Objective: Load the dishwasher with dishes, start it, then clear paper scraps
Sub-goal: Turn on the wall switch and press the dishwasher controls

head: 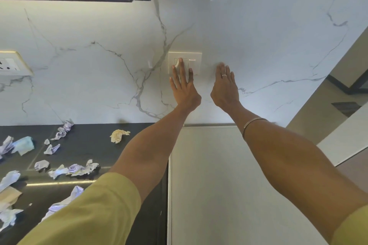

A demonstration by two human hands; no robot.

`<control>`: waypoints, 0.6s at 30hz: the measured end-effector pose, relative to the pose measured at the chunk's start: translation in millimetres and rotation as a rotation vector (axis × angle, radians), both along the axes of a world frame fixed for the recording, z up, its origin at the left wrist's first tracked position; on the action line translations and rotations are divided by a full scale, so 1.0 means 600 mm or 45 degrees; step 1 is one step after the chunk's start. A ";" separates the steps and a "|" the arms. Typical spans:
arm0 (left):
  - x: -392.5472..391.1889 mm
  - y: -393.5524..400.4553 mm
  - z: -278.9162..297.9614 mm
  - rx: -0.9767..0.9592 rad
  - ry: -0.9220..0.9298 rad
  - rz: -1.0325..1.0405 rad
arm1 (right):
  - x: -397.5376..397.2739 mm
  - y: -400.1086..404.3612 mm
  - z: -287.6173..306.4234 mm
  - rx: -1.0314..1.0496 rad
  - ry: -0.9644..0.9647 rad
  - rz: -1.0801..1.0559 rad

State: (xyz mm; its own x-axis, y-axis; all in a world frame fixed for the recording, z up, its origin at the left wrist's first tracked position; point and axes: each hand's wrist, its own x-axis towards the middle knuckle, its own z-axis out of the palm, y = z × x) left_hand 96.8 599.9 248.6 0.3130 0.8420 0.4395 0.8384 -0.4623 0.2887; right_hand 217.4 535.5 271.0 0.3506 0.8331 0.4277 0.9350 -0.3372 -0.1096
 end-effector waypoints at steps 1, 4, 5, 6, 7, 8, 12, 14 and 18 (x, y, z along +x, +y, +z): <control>-0.005 -0.002 0.002 0.013 0.013 -0.012 | -0.002 -0.005 0.001 -0.013 -0.005 -0.001; -0.024 -0.007 0.008 0.058 0.049 -0.078 | -0.006 -0.021 0.000 -0.085 0.013 0.002; -0.031 -0.008 0.012 0.071 0.078 -0.109 | -0.007 -0.027 -0.001 -0.114 0.030 -0.003; -0.038 -0.008 0.017 0.075 0.109 -0.141 | -0.009 -0.034 -0.002 -0.137 0.052 -0.010; -0.044 -0.009 0.023 0.075 0.133 -0.171 | -0.011 -0.041 -0.002 -0.148 0.071 -0.014; -0.050 -0.012 0.030 0.071 0.145 -0.195 | -0.013 -0.048 -0.003 -0.146 0.085 -0.012; -0.071 -0.041 0.044 0.044 0.091 -0.250 | -0.027 -0.080 -0.005 -0.157 0.107 0.020; -0.080 -0.059 0.043 0.031 0.046 -0.263 | -0.035 -0.098 -0.005 -0.161 0.115 0.036; -0.095 -0.094 0.041 -0.088 -0.039 -0.313 | -0.050 -0.126 -0.002 -0.149 0.141 0.082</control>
State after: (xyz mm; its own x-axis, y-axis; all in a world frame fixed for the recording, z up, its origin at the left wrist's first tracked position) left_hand 39.6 543.4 273.1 0.4995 0.7704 0.3961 0.6935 -0.6297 0.3501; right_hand 187.3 459.9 269.7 0.3341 0.8973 0.2885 0.9397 -0.2931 -0.1765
